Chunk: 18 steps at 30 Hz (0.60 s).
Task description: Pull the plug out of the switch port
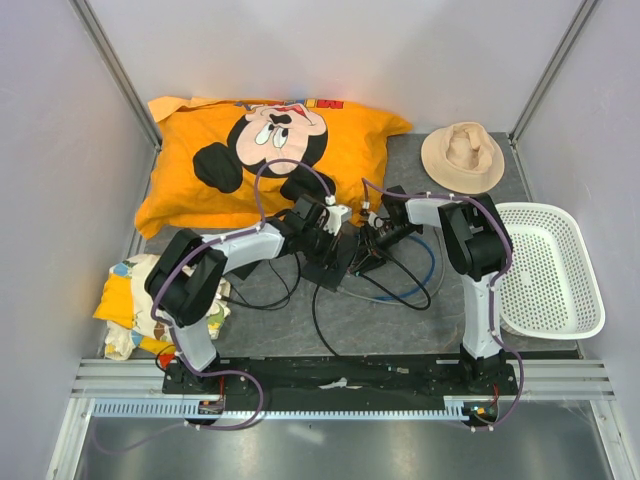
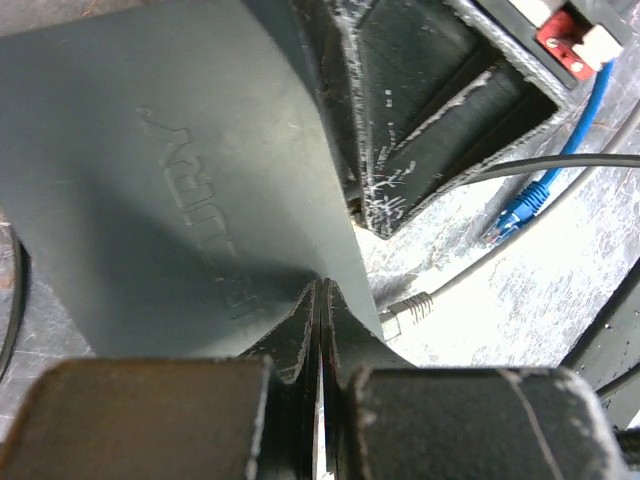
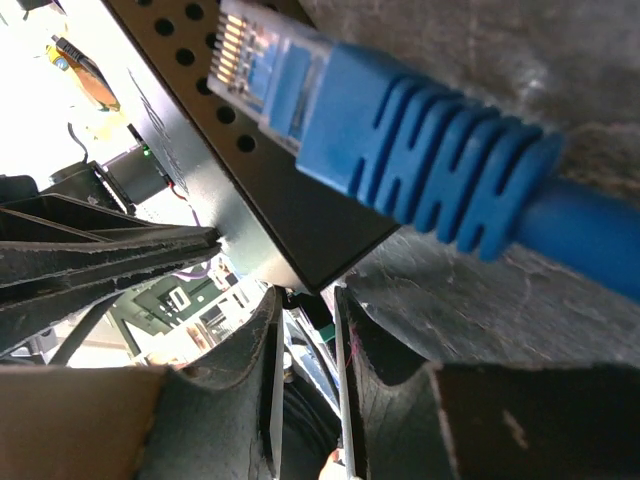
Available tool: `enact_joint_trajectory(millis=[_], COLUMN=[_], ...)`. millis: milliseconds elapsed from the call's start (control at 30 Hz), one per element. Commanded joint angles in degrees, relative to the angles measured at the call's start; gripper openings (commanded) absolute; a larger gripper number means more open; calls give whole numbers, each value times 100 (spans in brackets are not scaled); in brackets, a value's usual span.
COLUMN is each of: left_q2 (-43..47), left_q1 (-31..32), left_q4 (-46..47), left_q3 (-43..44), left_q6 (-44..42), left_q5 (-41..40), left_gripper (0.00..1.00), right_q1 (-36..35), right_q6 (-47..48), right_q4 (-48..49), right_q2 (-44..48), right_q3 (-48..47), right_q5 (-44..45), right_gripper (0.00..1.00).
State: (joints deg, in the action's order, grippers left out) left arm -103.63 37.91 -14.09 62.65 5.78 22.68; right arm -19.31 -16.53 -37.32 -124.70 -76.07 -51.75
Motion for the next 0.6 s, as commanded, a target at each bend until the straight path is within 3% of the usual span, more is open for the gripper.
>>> enact_joint_trajectory(millis=[0,233,433,567], left_q2=[-262,-325,71,-112], left_q1=[120,331,24,-29], left_q4=[-534,-428,-691,-841], left_q3=[-683,-667,-61,-174], left_q6=[283,257,-76,-113], left_q5=[-317,-544,-1089,-1125], left_gripper=[1,2,2,2], right_q1=[-108,-117,-125,-213], right_q6=[19,-43,-16,-34], right_q4=[1192,1262,1122,964], right_q2=[-775,-792,-827,-845], right_q3=[128,172,75,14], right_q5=[2608,2635,2827,3205], right_gripper=[0,0,0,0])
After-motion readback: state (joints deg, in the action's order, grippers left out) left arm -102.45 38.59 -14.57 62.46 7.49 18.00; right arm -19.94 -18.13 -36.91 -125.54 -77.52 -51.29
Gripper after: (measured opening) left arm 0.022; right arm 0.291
